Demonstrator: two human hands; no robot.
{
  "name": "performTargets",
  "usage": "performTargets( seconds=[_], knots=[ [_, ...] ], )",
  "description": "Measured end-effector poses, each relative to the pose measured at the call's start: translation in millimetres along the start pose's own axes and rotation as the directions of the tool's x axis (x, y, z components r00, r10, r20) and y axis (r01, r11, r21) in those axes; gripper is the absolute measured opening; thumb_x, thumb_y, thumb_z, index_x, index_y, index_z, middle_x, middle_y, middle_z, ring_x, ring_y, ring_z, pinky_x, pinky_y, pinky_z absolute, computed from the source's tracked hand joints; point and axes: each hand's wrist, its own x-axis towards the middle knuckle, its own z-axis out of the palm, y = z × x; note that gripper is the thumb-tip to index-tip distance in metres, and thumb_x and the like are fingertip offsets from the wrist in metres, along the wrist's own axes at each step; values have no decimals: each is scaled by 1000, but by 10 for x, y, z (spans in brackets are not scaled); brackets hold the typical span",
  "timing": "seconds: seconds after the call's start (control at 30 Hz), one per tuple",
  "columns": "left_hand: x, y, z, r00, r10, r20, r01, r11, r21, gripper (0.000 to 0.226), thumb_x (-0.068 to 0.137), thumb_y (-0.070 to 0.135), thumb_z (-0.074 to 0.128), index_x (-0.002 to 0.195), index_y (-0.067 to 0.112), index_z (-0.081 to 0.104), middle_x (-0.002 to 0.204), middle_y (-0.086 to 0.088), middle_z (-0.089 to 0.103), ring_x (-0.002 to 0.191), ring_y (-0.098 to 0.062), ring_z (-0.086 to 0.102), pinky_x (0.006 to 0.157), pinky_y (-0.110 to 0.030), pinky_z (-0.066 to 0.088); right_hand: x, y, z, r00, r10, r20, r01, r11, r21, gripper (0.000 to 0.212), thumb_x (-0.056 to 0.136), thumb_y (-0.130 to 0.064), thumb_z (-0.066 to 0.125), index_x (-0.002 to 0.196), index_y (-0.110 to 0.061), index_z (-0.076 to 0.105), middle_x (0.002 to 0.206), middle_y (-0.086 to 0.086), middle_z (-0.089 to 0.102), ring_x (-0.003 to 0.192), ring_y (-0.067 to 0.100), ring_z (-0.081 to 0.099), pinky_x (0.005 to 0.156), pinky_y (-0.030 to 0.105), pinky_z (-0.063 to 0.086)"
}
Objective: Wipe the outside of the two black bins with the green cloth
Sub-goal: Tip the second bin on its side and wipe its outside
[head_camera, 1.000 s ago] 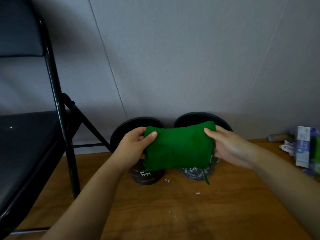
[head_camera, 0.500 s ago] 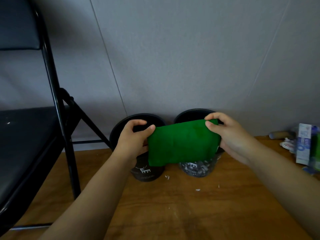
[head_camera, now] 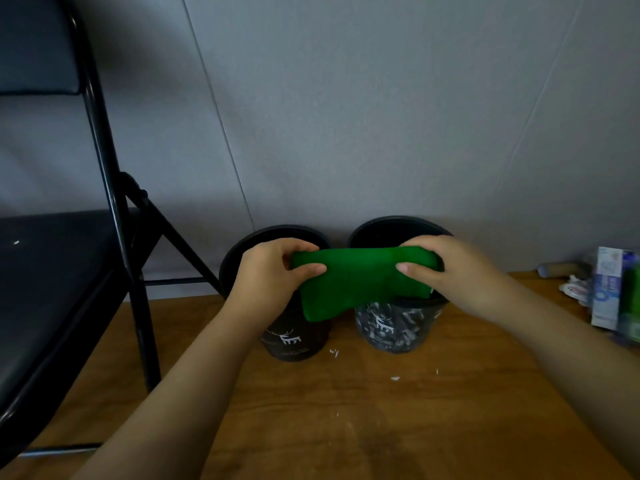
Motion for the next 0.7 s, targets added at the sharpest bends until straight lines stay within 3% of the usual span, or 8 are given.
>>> performTargets(
  seconds=[0.1, 0.23, 0.33, 0.37, 0.43, 0.53, 0.7],
  knots=[
    [10, -18, -20, 998, 57, 23, -58, 998, 32, 11, 91, 31, 67, 102, 30, 67, 92, 16, 61, 86, -5, 60, 74, -22, 54, -13, 1, 22, 1000, -3, -18, 1, 992, -126, 8, 91, -44, 57, 98, -40, 57, 107, -6, 48, 100, 10, 46, 84, 26, 40],
    [87, -110, -22, 994, 57, 91, -65, 994, 88, 23, 92, 51, 53, 100, 32, 64, 100, 2, 61, 87, -7, 59, 76, -25, 54, -31, -41, 32, 998, 23, -53, -13, 982, 190, 16, 91, -39, 60, 101, -28, 67, 98, -10, 69, 89, 5, 65, 79, 33, 56],
    [30, -55, 4, 986, -32, 163, 62, 981, -184, 21, 101, 38, 46, 100, 24, 61, 96, 4, 63, 83, 8, 61, 73, -7, 49, -19, -68, 70, 982, 129, -141, -66, 921, 383, 13, 88, -41, 64, 95, -30, 68, 90, -9, 73, 81, 4, 68, 72, 29, 57],
    [8, -45, 34, 980, -63, 190, 118, 949, -293, 25, 102, 38, 44, 101, 21, 62, 98, 1, 65, 87, 5, 63, 79, -11, 51, -10, -87, 100, 974, 163, -160, -76, 891, 449, 14, 87, -40, 65, 93, -28, 68, 88, -8, 73, 80, 5, 69, 71, 29, 56],
    [-16, -48, 115, 962, -140, 235, 240, 845, -478, 32, 102, 40, 44, 107, 16, 64, 107, -7, 68, 101, -14, 67, 94, -35, 55, 16, -122, 155, 958, 207, -199, -74, 847, 527, 15, 88, -39, 65, 90, -25, 68, 86, -7, 73, 79, 8, 70, 70, 28, 55],
    [-10, -17, 165, 934, -243, 262, 356, 703, -616, 36, 101, 40, 47, 115, 12, 65, 116, -9, 70, 108, -23, 68, 95, -51, 54, 37, -134, 190, 949, 205, -238, -67, 872, 485, 18, 91, -42, 59, 92, -24, 63, 86, -2, 70, 80, 11, 68, 70, 29, 53],
    [-10, -52, 199, 825, -353, 441, 564, 537, -627, 41, 100, 39, 49, 122, 8, 64, 118, -12, 71, 108, -27, 69, 94, -49, 54, 45, -113, 213, 958, 195, -209, -132, 951, 281, 32, 95, -49, 49, 93, -18, 57, 85, 1, 63, 79, 13, 63, 65, 30, 49]
  ],
)
